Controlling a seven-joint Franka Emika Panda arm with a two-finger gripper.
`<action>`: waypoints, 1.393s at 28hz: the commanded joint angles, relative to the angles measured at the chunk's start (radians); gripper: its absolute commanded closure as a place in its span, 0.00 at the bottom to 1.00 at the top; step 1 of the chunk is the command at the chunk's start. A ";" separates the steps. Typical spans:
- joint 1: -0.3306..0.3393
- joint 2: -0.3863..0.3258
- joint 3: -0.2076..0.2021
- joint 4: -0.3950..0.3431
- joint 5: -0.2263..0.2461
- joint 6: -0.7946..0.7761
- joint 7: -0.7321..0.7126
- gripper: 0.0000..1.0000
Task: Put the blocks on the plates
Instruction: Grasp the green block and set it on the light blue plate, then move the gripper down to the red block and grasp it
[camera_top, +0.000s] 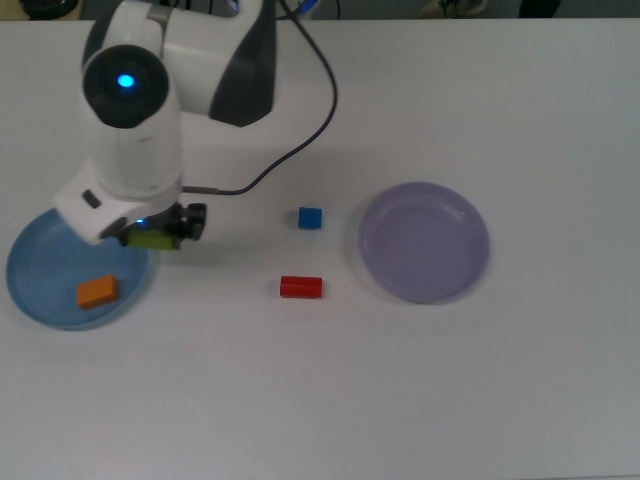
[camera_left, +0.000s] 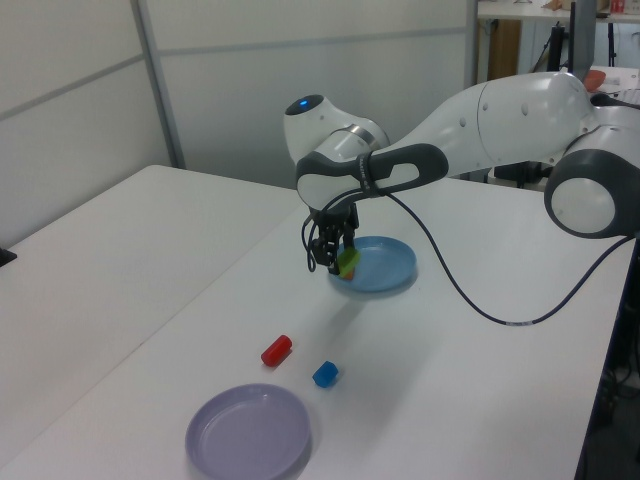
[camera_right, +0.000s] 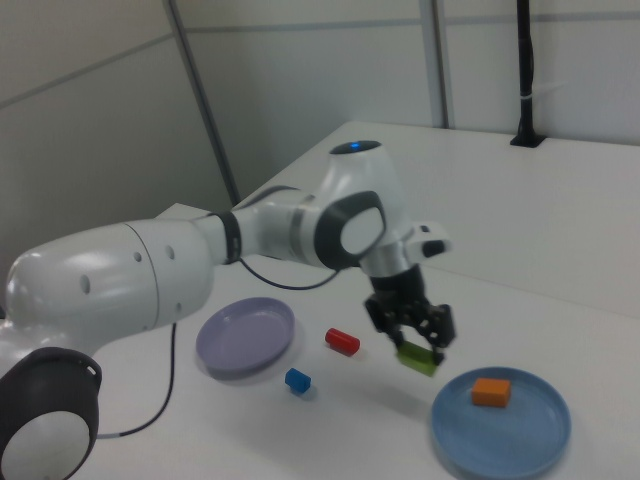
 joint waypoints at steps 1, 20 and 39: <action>-0.020 0.048 -0.031 -0.016 0.011 0.120 -0.009 1.00; -0.047 0.034 -0.016 -0.025 0.029 0.185 -0.009 0.00; 0.042 0.018 0.157 -0.051 0.025 0.171 0.187 0.00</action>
